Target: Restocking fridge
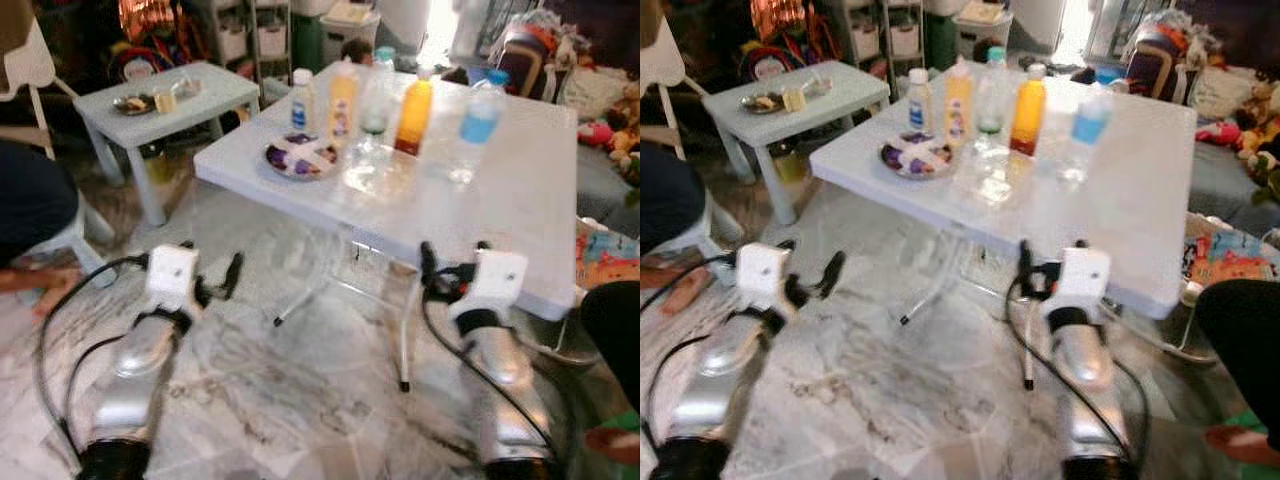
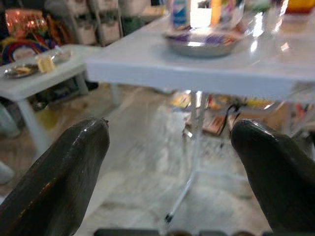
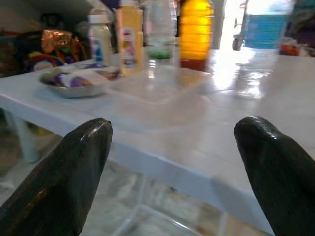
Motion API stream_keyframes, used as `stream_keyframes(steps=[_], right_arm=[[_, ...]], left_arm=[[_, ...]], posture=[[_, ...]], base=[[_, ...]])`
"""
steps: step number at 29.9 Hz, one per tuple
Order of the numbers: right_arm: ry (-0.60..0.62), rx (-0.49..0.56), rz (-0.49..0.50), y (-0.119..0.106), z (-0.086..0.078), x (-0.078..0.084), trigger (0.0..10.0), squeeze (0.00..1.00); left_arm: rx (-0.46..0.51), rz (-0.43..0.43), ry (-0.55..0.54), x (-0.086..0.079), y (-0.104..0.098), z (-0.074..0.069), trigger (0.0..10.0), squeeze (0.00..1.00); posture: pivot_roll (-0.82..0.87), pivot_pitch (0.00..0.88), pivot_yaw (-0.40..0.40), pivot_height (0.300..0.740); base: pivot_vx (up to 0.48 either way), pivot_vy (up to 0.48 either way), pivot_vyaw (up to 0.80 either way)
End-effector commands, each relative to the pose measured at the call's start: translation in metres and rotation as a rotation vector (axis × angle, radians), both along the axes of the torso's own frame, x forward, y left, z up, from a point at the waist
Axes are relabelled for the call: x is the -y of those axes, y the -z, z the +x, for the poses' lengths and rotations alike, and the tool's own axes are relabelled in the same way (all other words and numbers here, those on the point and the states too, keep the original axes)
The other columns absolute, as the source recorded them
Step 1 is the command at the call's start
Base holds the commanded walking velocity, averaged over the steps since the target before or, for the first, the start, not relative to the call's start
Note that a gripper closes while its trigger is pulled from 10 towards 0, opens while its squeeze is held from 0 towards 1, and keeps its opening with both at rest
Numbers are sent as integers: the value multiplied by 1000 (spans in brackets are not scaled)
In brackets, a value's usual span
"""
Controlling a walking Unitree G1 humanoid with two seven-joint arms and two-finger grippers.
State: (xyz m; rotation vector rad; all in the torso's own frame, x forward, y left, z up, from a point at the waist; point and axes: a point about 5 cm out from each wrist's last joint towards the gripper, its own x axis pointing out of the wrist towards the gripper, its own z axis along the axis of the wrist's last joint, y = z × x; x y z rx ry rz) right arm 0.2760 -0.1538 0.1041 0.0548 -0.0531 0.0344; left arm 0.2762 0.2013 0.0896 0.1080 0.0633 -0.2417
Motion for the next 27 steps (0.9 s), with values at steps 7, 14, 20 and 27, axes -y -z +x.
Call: stream_keyframes(steps=[7, 14, 20, 27], right_arm=[[35, 20, -112, -5, 3, 12, 10000, 0], [21, 13, -58, -5, 4, 8, 10000, 0], [8, 15, 34, -7, 3, 8, 10000, 0], [-45, 68, -75, -13, 2, 2, 10000, 0]], left_arm=[[94, -60, 45, 17, -30, 0, 10000, 0], [118, -123, 22, 32, -35, 5, 10000, 0], [105, -128, 45, 44, -32, 5, 10000, 0], [97, -139, 46, 48, -32, 6, 10000, 0]], posture=[[-8, 1, -31, 740], [-10, 0, -34, 740], [-15, 0, -30, 740], [-18, 0, -26, 740]], base=[[374, 300, 0], [393, 275, 0], [427, 82, 0], [421, 0, -766]])
